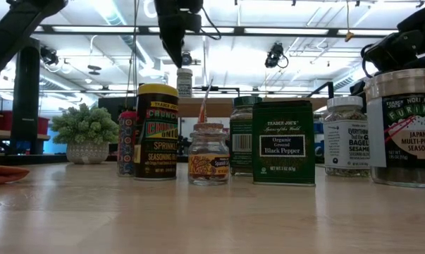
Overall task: Shelf spices
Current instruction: Put the green seasoning bottle on the shelf
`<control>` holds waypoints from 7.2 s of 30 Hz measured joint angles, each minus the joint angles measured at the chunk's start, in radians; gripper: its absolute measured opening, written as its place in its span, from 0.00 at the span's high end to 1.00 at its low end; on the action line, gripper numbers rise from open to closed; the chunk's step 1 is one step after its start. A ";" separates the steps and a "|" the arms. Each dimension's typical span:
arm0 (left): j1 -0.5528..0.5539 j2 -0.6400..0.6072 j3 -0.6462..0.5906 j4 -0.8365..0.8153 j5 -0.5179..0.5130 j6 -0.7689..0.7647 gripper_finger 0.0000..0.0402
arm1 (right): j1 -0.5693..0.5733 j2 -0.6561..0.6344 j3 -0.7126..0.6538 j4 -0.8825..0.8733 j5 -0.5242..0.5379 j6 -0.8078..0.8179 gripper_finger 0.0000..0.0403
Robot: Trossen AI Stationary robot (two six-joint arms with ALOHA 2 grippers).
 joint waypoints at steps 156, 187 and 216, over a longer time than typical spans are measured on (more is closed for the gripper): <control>-0.652 -1.329 -2.073 1.745 -0.143 -0.606 0.41 | 0.027 1.217 1.422 -0.956 0.125 -0.279 0.56; -0.652 -1.329 -2.073 1.744 -0.143 -0.607 0.41 | 0.076 1.562 1.670 -1.171 -0.056 -0.616 0.38; -0.652 -1.329 -2.073 1.742 -0.142 -0.634 0.41 | 0.024 1.557 1.677 -1.183 -0.260 0.204 0.27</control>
